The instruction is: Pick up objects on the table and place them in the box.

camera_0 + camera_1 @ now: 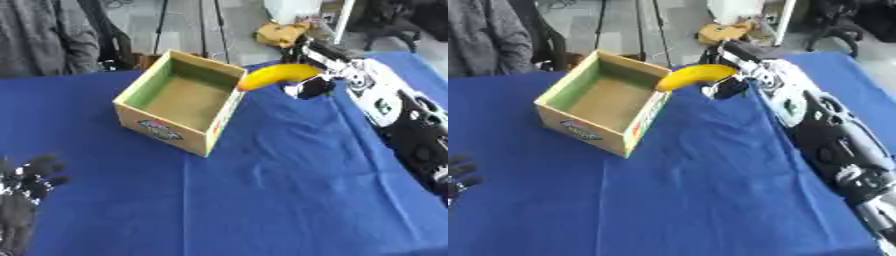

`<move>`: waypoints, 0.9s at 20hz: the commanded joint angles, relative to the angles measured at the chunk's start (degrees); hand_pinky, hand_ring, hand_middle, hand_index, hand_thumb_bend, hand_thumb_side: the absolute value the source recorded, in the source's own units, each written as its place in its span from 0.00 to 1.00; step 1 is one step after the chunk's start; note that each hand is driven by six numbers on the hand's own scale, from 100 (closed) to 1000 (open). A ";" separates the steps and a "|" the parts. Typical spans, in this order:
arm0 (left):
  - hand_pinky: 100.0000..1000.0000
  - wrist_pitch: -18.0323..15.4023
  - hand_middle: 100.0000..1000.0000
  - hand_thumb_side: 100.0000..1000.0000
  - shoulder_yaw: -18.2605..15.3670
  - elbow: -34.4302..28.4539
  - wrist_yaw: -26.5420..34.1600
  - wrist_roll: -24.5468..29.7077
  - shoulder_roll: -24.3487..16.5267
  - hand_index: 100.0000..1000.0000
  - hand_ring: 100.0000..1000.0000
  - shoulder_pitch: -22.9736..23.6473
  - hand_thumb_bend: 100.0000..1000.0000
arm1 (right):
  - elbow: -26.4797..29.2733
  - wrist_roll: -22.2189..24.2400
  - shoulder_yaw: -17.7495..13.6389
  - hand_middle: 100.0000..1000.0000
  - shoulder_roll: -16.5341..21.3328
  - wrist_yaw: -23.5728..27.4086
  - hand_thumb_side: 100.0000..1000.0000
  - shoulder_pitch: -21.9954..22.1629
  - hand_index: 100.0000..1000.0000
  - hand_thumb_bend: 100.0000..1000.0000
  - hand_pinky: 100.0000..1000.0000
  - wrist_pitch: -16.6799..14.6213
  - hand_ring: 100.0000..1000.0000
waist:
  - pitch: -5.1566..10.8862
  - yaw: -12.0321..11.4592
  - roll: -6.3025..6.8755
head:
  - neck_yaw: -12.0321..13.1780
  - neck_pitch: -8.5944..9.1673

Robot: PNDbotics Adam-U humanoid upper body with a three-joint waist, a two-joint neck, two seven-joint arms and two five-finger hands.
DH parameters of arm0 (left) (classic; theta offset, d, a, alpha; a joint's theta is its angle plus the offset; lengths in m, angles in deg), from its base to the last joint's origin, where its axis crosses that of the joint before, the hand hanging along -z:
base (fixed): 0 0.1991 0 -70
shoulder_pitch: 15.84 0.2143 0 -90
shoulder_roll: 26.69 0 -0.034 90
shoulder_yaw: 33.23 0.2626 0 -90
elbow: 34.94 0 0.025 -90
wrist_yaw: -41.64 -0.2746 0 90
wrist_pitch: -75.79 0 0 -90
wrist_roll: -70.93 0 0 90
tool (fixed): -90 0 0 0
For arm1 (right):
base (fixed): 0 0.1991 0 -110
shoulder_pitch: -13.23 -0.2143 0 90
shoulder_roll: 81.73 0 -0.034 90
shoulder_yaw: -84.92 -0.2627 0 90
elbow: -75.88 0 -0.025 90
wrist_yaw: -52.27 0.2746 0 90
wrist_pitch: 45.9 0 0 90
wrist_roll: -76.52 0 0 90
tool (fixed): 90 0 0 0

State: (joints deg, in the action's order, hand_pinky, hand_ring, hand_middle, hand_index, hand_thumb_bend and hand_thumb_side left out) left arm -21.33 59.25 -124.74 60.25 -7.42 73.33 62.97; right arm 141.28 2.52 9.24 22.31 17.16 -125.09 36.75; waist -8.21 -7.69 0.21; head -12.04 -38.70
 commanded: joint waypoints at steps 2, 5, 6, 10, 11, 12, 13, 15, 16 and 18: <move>0.69 0.03 0.71 1.00 0.61 -0.84 0.49 0.65 -0.07 0.52 0.74 -1.35 0.16 | 2.22 0.77 0.51 0.49 0.42 1.11 0.16 -2.43 0.62 0.01 0.34 0.29 0.42 | 0.68 -2.36 -0.34 | -1.08 0.84; 0.69 0.20 0.70 1.00 1.12 -1.07 0.65 1.11 0.21 0.52 0.74 -2.22 0.16 | 2.29 1.29 1.03 0.49 -0.33 1.20 0.17 -3.16 0.62 0.00 0.34 0.20 0.42 | 0.26 -5.51 -0.53 | -2.01 1.53; 0.69 0.26 0.70 1.00 1.26 -1.15 0.72 1.25 0.30 0.52 0.74 -2.48 0.16 | 2.17 1.46 1.17 0.49 -0.53 1.15 0.17 -3.37 0.62 0.00 0.34 0.14 0.42 | 0.11 -6.34 -0.58 | -2.29 1.70; 0.69 0.47 0.70 1.00 1.93 -1.53 0.99 1.87 0.73 0.52 0.74 -3.71 0.16 | 1.41 1.92 1.76 0.50 -1.52 0.47 0.18 -3.96 0.62 0.00 0.35 -0.17 0.43 | -0.66 -9.50 -0.67 | -3.65 2.32; 0.69 0.54 0.70 1.00 2.19 -1.66 1.09 2.10 0.86 0.52 0.74 -4.18 0.16 | 0.97 2.09 1.99 0.50 -1.83 0.12 0.18 -4.01 0.62 0.00 0.35 -0.31 0.43 | -0.93 -10.35 -0.66 | -4.18 2.50; 0.69 0.63 0.70 1.00 2.42 -1.75 1.18 2.31 1.01 0.52 0.74 -4.58 0.16 | 0.46 2.21 2.14 0.50 -2.11 -0.22 0.18 -4.02 0.62 0.00 0.35 -0.47 0.43 | -1.14 -10.98 -0.63 | -4.58 2.62; 0.69 0.72 0.70 1.00 2.65 -1.85 1.29 2.52 1.20 0.52 0.74 -4.98 0.16 | -0.12 2.29 2.21 0.50 -2.40 -0.49 0.19 -3.95 0.62 0.00 0.35 -0.65 0.43 | -1.33 -11.56 -0.58 | -5.02 2.76; 0.69 0.91 0.70 1.00 3.22 -2.09 1.51 3.03 1.55 0.52 0.74 -5.89 0.16 | -1.59 2.34 2.24 0.50 -2.91 -1.03 0.19 -3.66 0.62 0.00 0.35 -0.93 0.43 | -1.67 -12.67 -0.51 | -6.01 3.16; 0.69 1.01 0.70 1.00 3.43 -2.18 1.61 3.24 1.69 0.52 0.74 -6.22 0.18 | -2.29 2.27 2.19 0.50 -3.11 -1.27 0.19 -3.56 0.62 0.00 0.36 -1.09 0.43 | -1.77 -13.03 -0.49 | -6.33 3.29; 0.69 1.17 0.70 1.00 3.95 -2.43 1.84 3.74 1.97 0.52 0.74 -6.98 0.16 | -3.81 2.07 2.07 0.50 -3.48 -1.79 0.20 -3.07 0.62 0.00 0.36 -1.37 0.44 | -2.07 -13.84 -0.45 | -7.11 3.76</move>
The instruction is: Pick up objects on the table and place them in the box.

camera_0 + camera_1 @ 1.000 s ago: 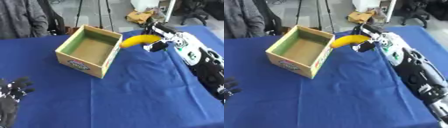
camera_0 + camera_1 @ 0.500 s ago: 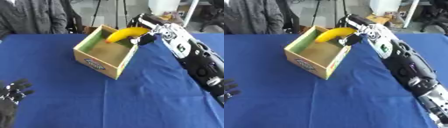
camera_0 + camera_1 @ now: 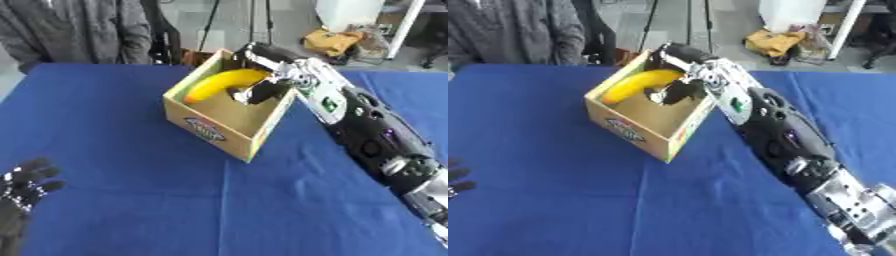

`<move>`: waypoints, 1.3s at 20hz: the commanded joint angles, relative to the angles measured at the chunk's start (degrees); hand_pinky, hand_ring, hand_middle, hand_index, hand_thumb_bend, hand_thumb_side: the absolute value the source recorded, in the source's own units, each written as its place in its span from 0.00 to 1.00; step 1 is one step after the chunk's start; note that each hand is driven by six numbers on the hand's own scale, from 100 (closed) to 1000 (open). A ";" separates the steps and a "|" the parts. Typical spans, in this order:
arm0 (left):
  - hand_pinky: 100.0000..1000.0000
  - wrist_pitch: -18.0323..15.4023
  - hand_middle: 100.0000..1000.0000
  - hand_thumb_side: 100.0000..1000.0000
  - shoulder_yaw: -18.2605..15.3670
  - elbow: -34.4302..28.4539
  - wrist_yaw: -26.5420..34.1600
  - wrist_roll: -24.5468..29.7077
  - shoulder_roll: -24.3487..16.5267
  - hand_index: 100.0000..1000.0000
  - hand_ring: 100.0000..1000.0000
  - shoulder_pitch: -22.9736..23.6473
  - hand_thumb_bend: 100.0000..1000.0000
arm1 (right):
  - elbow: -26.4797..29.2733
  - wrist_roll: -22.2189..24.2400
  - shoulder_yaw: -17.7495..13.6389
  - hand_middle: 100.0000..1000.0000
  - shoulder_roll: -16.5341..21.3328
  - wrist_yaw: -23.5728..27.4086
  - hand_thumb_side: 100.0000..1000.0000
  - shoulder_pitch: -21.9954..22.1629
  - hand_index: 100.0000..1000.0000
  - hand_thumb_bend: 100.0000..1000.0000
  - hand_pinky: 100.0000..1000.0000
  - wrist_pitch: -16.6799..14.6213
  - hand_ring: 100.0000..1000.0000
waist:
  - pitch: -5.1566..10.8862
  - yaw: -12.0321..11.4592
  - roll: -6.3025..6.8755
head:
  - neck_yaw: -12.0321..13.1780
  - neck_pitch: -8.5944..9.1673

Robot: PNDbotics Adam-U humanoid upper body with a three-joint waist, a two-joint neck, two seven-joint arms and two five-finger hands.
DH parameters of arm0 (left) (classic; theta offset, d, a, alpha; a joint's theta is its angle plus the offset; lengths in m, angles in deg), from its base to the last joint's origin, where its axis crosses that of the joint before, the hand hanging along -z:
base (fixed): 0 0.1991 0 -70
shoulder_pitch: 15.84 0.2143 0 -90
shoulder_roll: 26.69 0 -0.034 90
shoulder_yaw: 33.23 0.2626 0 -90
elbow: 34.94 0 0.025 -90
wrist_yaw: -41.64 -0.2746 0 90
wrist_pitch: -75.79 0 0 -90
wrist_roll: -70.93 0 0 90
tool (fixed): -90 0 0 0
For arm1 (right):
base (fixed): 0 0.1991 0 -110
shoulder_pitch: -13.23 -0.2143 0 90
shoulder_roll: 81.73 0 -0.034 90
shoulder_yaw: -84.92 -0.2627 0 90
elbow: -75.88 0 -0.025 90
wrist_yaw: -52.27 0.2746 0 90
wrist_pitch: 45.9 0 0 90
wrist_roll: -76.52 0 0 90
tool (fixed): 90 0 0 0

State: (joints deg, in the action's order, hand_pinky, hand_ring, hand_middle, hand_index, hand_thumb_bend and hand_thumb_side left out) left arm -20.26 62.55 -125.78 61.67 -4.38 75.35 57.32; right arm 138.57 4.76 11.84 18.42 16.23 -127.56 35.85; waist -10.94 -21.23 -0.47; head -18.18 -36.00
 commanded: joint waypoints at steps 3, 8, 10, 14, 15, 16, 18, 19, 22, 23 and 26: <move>0.69 0.38 0.70 1.00 1.27 -1.60 0.69 1.35 0.19 0.52 0.74 -1.99 0.16 | -3.59 -0.59 -0.92 0.51 -0.03 -1.64 0.21 0.29 0.63 0.00 0.37 -0.71 0.44 | 0.22 -1.10 0.28 | -1.89 1.58; 0.69 0.56 0.70 1.00 1.55 -1.60 0.86 1.77 0.29 0.52 0.74 -2.23 0.16 | -7.86 -1.88 -2.04 0.52 -0.35 -2.53 0.24 0.96 0.63 0.00 0.38 -0.91 0.46 | -0.34 -1.33 0.27 | -2.72 2.02; 0.69 0.58 0.70 1.00 1.59 -1.59 0.84 1.82 0.29 0.52 0.74 -2.30 0.16 | -8.84 -2.24 -2.24 0.52 -0.44 -2.92 0.24 0.97 0.64 0.00 0.38 -1.19 0.46 | -0.52 -1.28 0.28 | -2.86 2.07; 0.69 0.62 0.70 1.00 1.76 -1.54 0.84 2.00 0.35 0.51 0.74 -2.28 0.16 | -9.74 -2.19 -2.26 0.55 -0.60 -3.71 0.31 0.87 0.68 0.10 0.44 -1.59 0.50 | -0.70 -1.23 0.43 | -3.08 1.98; 0.69 0.62 0.70 1.00 1.77 -1.52 0.84 2.02 0.36 0.51 0.74 -2.26 0.16 | -9.79 -2.11 -2.27 0.57 -0.62 -3.92 0.33 0.84 0.69 0.15 0.47 -1.64 0.52 | -0.69 -1.21 0.45 | -3.12 1.95; 0.69 0.62 0.70 1.00 1.76 -1.51 0.84 2.02 0.36 0.51 0.74 -2.26 0.16 | -9.73 -1.98 -2.25 0.68 -0.62 -4.08 0.42 0.83 0.75 0.32 0.59 -1.69 0.62 | -0.68 -1.16 0.45 | -3.12 1.93; 0.69 0.62 0.70 1.00 1.78 -1.48 0.83 2.03 0.35 0.51 0.74 -2.25 0.16 | -9.37 -1.29 -2.14 0.79 -0.55 -4.41 0.51 0.78 0.81 0.50 0.74 -1.71 0.74 | -0.62 -0.99 0.41 | -3.06 1.89; 0.69 0.64 0.70 1.00 1.79 -1.47 0.84 2.04 0.36 0.51 0.74 -2.24 0.16 | -9.07 -0.87 -2.10 0.85 -0.51 -4.55 0.59 0.77 0.85 0.62 0.81 -1.66 0.80 | -0.59 -0.92 0.37 | -3.04 1.88; 0.69 0.66 0.70 1.00 1.79 -1.45 0.81 2.07 0.34 0.51 0.74 -2.22 0.16 | -7.93 0.52 -1.96 0.90 -0.34 -4.83 0.60 0.72 0.87 0.68 0.86 -1.45 0.85 | -0.46 -0.72 0.26 | -2.93 1.93; 0.69 0.66 0.70 1.00 1.78 -1.44 0.79 2.06 0.34 0.51 0.74 -2.20 0.16 | -7.23 0.61 -1.96 0.95 -0.26 -4.90 0.65 0.64 0.89 0.72 0.91 -1.37 0.89 | -0.37 -0.64 0.23 | -2.92 1.90; 0.69 0.66 0.70 1.00 1.74 -1.42 0.77 2.03 0.30 0.51 0.74 -2.12 0.16 | -4.29 -0.72 -1.98 0.96 0.10 -4.50 0.66 0.45 0.90 0.72 0.92 -1.11 0.90 | -0.10 -0.28 0.17 | -2.81 1.88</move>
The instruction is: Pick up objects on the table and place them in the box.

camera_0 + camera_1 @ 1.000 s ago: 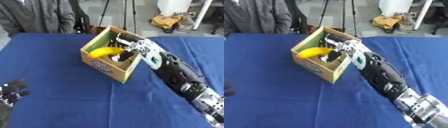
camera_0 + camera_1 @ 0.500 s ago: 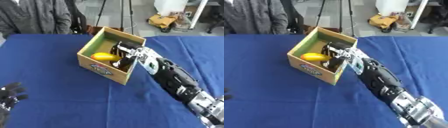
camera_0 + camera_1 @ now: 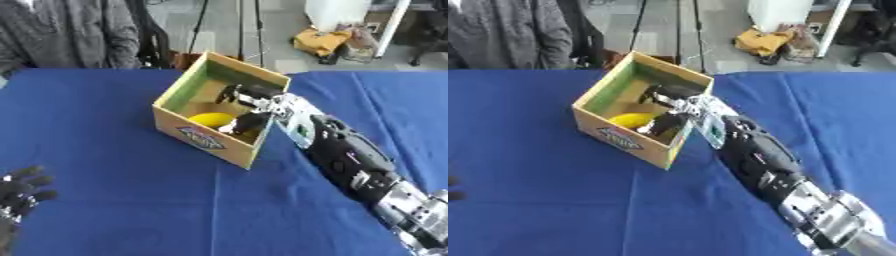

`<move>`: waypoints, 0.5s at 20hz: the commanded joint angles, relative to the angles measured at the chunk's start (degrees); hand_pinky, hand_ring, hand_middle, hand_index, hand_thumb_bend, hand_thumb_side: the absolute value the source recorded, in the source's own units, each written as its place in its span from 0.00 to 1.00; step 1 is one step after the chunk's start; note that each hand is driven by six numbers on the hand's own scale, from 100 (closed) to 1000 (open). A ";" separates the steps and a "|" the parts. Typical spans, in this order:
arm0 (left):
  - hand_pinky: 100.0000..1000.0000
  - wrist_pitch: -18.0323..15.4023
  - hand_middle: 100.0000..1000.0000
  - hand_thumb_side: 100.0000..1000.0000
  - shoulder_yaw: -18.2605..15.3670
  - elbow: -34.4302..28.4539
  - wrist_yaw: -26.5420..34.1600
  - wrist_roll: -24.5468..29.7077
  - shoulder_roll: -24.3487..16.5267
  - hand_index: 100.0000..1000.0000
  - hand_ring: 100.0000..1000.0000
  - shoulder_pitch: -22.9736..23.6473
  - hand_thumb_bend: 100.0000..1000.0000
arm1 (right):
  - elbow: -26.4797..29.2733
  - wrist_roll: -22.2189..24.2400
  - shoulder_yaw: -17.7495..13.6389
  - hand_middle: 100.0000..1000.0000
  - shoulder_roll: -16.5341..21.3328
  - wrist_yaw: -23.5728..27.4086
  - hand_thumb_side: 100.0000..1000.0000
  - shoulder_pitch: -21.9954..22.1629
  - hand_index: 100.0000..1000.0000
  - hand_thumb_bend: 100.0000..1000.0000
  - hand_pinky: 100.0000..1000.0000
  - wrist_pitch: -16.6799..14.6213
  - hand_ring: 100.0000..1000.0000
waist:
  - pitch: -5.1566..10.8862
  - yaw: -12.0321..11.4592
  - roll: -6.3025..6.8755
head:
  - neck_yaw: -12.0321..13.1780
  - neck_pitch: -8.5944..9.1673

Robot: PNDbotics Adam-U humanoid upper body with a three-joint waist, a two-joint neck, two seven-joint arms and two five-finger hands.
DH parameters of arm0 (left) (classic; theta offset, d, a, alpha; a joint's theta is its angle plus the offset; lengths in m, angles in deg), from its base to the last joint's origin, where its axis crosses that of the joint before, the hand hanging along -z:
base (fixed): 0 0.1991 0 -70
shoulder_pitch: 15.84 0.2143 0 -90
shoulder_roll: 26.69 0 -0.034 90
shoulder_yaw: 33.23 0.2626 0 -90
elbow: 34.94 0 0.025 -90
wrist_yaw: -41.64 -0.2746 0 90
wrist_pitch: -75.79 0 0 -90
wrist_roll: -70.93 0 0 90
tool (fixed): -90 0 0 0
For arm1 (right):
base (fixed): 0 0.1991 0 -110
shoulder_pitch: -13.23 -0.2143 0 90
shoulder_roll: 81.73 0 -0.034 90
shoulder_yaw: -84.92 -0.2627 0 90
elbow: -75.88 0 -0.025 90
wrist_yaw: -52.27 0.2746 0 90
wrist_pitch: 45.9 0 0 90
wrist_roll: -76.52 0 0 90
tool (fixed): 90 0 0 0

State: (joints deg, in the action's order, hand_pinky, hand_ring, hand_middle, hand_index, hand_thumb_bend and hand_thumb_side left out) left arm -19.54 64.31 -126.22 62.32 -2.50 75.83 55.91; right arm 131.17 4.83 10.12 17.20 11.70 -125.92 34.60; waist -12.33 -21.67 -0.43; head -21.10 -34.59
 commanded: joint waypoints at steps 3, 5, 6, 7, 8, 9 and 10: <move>0.69 -0.05 0.70 1.00 -0.04 -0.93 0.10 0.10 -0.24 0.51 0.74 -0.57 0.17 | 7.21 -4.71 -0.29 0.89 2.03 0.97 0.64 -1.32 0.86 0.56 0.87 0.94 0.82 | 1.59 0.75 0.04 | 0.39 0.37; 0.69 -0.04 0.70 1.00 -0.08 -0.86 0.05 0.06 -0.27 0.51 0.74 -0.39 0.17 | 9.97 -7.94 -0.37 0.80 2.53 2.18 0.61 -1.23 0.82 0.38 0.80 2.44 0.73 | 1.80 1.25 -0.01 | 0.74 0.30; 0.69 -0.05 0.70 1.00 -0.19 -0.78 0.01 -0.03 -0.31 0.51 0.74 -0.15 0.17 | 11.74 -10.26 -1.03 0.76 2.82 3.89 0.59 -1.24 0.79 0.32 0.77 3.72 0.69 | 2.03 1.94 -0.01 | 1.36 0.22; 0.69 -0.09 0.70 1.00 -0.34 -0.73 -0.05 -0.15 -0.36 0.51 0.74 0.06 0.17 | 13.47 -12.41 -1.46 0.73 3.15 6.43 0.57 -1.00 0.78 0.29 0.75 5.10 0.67 | 2.20 2.57 -0.01 | 2.01 0.21; 0.69 -0.14 0.70 1.00 -0.51 -0.67 -0.11 -0.30 -0.44 0.51 0.74 0.29 0.17 | 15.30 -14.32 -1.76 0.66 3.55 9.77 0.57 -0.55 0.74 0.20 0.71 6.52 0.61 | 2.42 3.33 -0.02 | 2.77 0.17; 0.69 -0.21 0.70 1.00 -0.74 -0.61 -0.18 -0.50 -0.58 0.51 0.74 0.59 0.17 | 17.47 -16.07 -2.11 0.63 3.98 14.24 0.58 0.17 0.72 0.16 0.69 7.88 0.59 | 2.69 4.31 -0.05 | 3.75 0.08; 0.69 -0.31 0.70 1.00 -1.04 -0.55 -0.28 -0.75 -0.78 0.51 0.74 0.93 0.17 | 20.21 -17.55 -2.31 0.61 4.56 19.73 0.59 1.16 0.71 0.13 0.69 9.04 0.58 | 2.96 5.47 -0.09 | 4.88 -0.01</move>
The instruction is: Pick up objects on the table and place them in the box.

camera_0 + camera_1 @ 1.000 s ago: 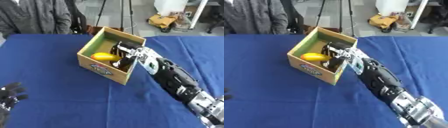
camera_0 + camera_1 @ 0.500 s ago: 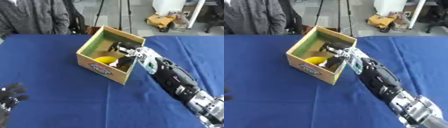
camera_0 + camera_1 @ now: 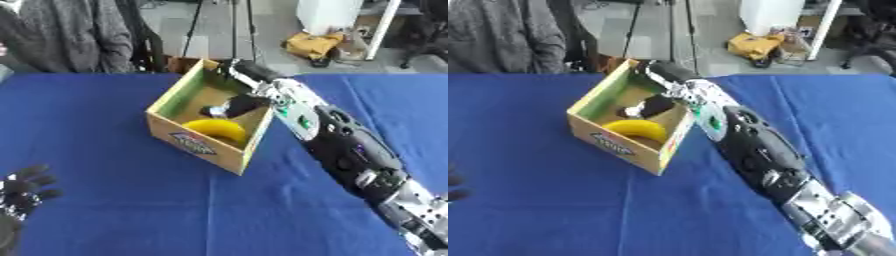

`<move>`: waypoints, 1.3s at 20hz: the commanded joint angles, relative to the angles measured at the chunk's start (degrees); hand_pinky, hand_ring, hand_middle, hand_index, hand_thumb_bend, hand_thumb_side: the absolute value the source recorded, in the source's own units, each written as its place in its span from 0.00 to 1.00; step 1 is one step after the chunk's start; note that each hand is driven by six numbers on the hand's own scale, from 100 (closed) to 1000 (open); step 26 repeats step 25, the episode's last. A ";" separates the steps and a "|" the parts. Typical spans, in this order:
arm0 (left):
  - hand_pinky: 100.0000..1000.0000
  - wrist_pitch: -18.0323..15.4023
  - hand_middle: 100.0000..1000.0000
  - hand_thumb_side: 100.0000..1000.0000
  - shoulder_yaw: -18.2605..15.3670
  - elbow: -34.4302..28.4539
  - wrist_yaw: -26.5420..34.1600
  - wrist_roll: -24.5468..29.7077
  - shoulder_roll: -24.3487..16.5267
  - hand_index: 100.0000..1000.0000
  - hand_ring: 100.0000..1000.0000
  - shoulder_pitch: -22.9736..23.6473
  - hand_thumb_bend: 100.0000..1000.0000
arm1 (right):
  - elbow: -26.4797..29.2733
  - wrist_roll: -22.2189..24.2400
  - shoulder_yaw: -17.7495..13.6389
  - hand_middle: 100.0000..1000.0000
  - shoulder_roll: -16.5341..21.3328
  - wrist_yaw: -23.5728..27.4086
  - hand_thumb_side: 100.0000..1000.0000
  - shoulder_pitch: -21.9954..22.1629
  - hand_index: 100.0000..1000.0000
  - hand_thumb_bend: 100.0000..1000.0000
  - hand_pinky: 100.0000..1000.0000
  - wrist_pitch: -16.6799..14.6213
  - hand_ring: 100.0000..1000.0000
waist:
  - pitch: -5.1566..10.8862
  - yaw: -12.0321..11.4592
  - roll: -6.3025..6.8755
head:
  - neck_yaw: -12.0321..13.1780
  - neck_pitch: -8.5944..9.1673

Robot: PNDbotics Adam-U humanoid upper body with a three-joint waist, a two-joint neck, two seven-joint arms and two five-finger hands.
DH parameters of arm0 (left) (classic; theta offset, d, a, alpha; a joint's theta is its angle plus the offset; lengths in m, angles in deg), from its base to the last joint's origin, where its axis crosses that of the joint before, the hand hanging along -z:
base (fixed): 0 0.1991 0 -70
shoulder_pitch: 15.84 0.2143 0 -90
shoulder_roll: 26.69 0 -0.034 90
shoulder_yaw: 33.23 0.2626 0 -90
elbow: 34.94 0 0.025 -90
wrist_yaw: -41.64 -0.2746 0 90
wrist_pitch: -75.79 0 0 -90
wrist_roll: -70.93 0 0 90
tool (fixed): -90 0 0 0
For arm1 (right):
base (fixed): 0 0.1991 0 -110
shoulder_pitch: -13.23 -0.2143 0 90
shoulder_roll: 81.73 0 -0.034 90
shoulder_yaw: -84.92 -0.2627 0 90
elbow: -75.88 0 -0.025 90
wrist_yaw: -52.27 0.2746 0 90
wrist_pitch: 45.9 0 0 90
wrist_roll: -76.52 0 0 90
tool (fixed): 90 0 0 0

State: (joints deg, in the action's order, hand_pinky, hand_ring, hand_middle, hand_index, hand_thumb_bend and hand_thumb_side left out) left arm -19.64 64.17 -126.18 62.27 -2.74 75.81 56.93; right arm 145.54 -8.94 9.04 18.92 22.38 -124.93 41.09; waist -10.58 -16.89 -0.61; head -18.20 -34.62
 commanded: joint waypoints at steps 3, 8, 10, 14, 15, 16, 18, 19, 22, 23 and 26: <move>0.69 -0.51 0.70 1.00 -1.85 -0.34 -0.59 -1.36 -1.32 0.51 0.74 0.76 0.17 | 15.59 -7.06 -1.65 0.57 5.23 24.12 0.61 4.16 0.69 0.04 0.67 5.29 0.56 | 1.91 4.29 -0.10 | 4.62 -0.35; 0.69 -1.34 0.70 1.00 -4.34 0.02 -1.29 -3.63 -2.39 0.51 0.74 1.89 0.17 | 33.46 -10.38 -4.13 0.54 8.36 41.72 0.63 14.69 0.68 0.00 0.66 7.46 0.54 | 2.52 10.05 -0.50 | 9.73 -1.03; 0.69 -1.69 0.70 1.00 -5.30 0.06 -1.58 -4.59 -2.90 0.51 0.74 2.19 0.18 | 38.61 -11.85 -5.80 0.54 8.30 46.16 0.64 19.49 0.67 0.00 0.65 7.63 0.53 | 2.72 11.83 -0.64 | 11.02 -1.12; 0.68 -2.28 0.70 1.00 -6.81 0.15 -2.05 -6.24 -3.59 0.51 0.74 2.74 0.18 | 44.32 -15.50 -9.09 0.51 6.08 52.06 0.68 28.86 0.65 0.00 0.64 7.50 0.52 | 2.87 14.05 -0.54 | 12.70 -1.48; 0.68 -2.41 0.70 1.00 -7.10 0.17 -2.14 -6.56 -3.69 0.51 0.74 2.90 0.18 | 44.63 -16.41 -9.96 0.51 5.06 52.90 0.68 31.19 0.65 0.00 0.64 7.06 0.52 | 2.87 14.58 -0.51 | 12.89 -1.61; 0.68 -2.52 0.70 1.00 -7.39 0.19 -2.22 -6.87 -3.77 0.51 0.74 3.02 0.18 | 44.78 -17.23 -10.70 0.51 4.19 53.57 0.69 33.27 0.65 0.00 0.64 6.58 0.51 | 2.84 14.95 -0.50 | 13.10 -1.70; 0.69 -2.75 0.70 1.00 -7.90 0.18 -2.35 -7.41 -3.98 0.51 0.74 3.19 0.18 | 44.90 -18.49 -11.71 0.50 2.77 54.59 0.70 36.47 0.65 0.00 0.64 5.82 0.51 | 2.79 15.61 -0.50 | 13.53 -1.77; 0.68 -2.88 0.70 1.00 -8.23 0.15 -2.41 -7.71 -4.12 0.51 0.74 3.28 0.18 | 44.91 -19.10 -12.15 0.50 1.97 55.10 0.71 37.96 0.64 0.00 0.64 5.55 0.51 | 2.75 16.05 -0.48 | 13.87 -1.81; 0.68 -3.20 0.70 1.00 -9.03 -0.04 -2.55 -8.53 -4.38 0.51 0.74 3.20 0.18 | 44.93 -20.51 -13.26 0.50 -0.50 55.82 0.71 40.88 0.64 0.00 0.63 5.14 0.51 | 2.65 17.03 -0.42 | 14.46 -2.09; 0.68 -3.27 0.70 1.00 -9.20 -0.13 -2.58 -8.70 -4.39 0.51 0.74 3.15 0.18 | 44.93 -20.90 -13.58 0.50 -1.33 55.76 0.71 41.35 0.64 0.00 0.63 5.08 0.51 | 2.63 17.18 -0.40 | 14.53 -2.18; 0.68 -3.30 0.70 1.00 -9.35 -0.21 -2.65 -8.93 -4.41 0.51 0.74 3.13 0.18 | 44.93 -21.48 -13.94 0.50 -2.56 55.48 0.72 41.87 0.64 0.00 0.64 5.06 0.50 | 2.62 17.36 -0.39 | 14.55 -2.32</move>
